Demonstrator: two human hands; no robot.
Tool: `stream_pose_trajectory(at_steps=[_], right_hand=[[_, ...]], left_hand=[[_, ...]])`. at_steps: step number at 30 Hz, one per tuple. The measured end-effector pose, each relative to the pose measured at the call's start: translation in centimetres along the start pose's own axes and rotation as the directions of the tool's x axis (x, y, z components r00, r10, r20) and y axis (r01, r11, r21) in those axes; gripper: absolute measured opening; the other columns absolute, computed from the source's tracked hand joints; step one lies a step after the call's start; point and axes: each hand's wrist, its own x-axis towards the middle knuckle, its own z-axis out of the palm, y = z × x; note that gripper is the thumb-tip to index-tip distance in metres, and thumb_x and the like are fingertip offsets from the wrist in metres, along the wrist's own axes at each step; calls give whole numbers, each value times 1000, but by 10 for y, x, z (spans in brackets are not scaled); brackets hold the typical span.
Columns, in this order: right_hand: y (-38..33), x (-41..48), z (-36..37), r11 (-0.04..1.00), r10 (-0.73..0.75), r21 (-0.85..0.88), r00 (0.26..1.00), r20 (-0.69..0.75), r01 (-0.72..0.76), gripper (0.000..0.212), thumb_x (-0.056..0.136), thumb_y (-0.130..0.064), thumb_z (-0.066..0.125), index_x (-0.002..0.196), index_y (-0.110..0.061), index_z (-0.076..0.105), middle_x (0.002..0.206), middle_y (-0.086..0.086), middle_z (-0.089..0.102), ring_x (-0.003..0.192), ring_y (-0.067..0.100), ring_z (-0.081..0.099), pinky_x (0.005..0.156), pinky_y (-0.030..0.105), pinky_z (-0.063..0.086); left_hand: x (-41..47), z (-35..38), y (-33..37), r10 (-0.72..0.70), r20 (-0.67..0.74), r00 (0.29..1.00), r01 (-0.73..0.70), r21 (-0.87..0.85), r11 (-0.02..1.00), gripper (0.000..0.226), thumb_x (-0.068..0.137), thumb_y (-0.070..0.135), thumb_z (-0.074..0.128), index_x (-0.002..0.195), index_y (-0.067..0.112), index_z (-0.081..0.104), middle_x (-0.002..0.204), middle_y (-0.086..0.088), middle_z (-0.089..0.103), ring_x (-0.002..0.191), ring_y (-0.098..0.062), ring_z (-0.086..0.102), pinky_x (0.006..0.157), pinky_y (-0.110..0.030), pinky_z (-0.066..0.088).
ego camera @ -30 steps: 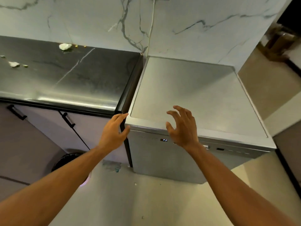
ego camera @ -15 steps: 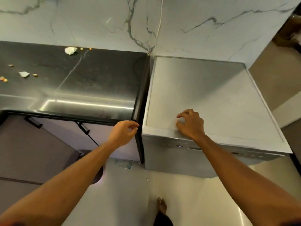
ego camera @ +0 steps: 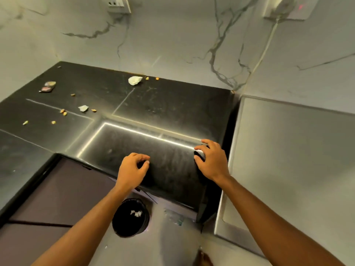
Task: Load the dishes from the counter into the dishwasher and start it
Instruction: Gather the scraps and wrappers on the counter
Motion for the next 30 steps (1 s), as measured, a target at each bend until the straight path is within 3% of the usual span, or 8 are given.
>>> stream_pose_trajectory(at_steps=[6, 10, 14, 19, 23, 25, 28, 30], right_hand=[[-43, 69, 42, 991, -122, -45, 989, 86, 126, 21, 86, -30, 71, 107, -25, 75, 132, 0, 61, 122, 22, 50, 98, 42, 42], [-77, 114, 85, 984, -174, -22, 977, 125, 178, 16, 88, -29, 68, 102, -27, 75, 104, -5, 59, 98, 18, 51, 78, 37, 49], [-116, 159, 132, 980, -181, -57, 972, 150, 191, 19, 88, -24, 63, 102, -29, 74, 95, -7, 56, 94, 17, 51, 66, 35, 48], [-181, 231, 199, 968, -243, -23, 953, 179, 251, 21, 89, -23, 67, 109, -24, 74, 100, -5, 56, 95, 18, 50, 72, 34, 48], [-236, 283, 254, 952, -304, 30, 929, 211, 305, 28, 91, -26, 66, 118, -22, 70, 106, -3, 56, 98, 16, 47, 81, 29, 42], [-264, 301, 285, 949, -316, 63, 924, 214, 310, 33, 91, -27, 68, 123, -19, 69, 110, 0, 56, 99, 16, 46, 86, 25, 39], [-305, 316, 327, 947, -322, 72, 922, 213, 314, 43, 92, -31, 66, 131, -14, 65, 120, 6, 57, 107, 25, 51, 94, 31, 42], [-328, 317, 350, 951, -308, 63, 924, 228, 301, 47, 95, -34, 61, 136, -11, 61, 131, 10, 57, 118, 31, 52, 101, 42, 45]], left_hand=[[47, -39, -63, -57, -67, 996, 65, 125, 990, 19, 88, 23, 70, 105, 20, 77, 103, 2, 65, 96, -17, 61, 84, -37, 52], [86, -75, -114, -100, -144, 984, 127, 187, 974, 19, 88, 26, 69, 105, 22, 76, 101, 1, 63, 95, -22, 60, 80, -42, 52], [129, -112, -177, -147, -226, 963, 185, 161, 969, 21, 88, 30, 65, 105, 24, 75, 98, 1, 60, 96, -25, 58, 80, -43, 50], [178, -159, -249, -168, -334, 927, 238, 182, 954, 31, 85, 41, 64, 112, 29, 70, 98, 5, 54, 104, -26, 54, 84, -42, 42], [208, -188, -288, -185, -465, 866, 301, 188, 935, 43, 83, 48, 68, 121, 28, 66, 120, -3, 55, 120, -27, 48, 94, -42, 35], [220, -197, -307, -217, -494, 842, 339, 172, 925, 53, 82, 54, 65, 128, 28, 61, 135, -5, 51, 135, -28, 40, 109, -48, 28], [231, -207, -332, -362, -385, 849, 447, 156, 881, 78, 86, 67, 58, 152, 32, 36, 164, -7, 20, 154, -26, 5, 120, -50, -2], [238, -207, -338, -420, -295, 859, 483, 188, 855, 88, 88, 76, 43, 159, 30, 19, 168, -7, 6, 155, -27, -3, 123, -52, -2]])
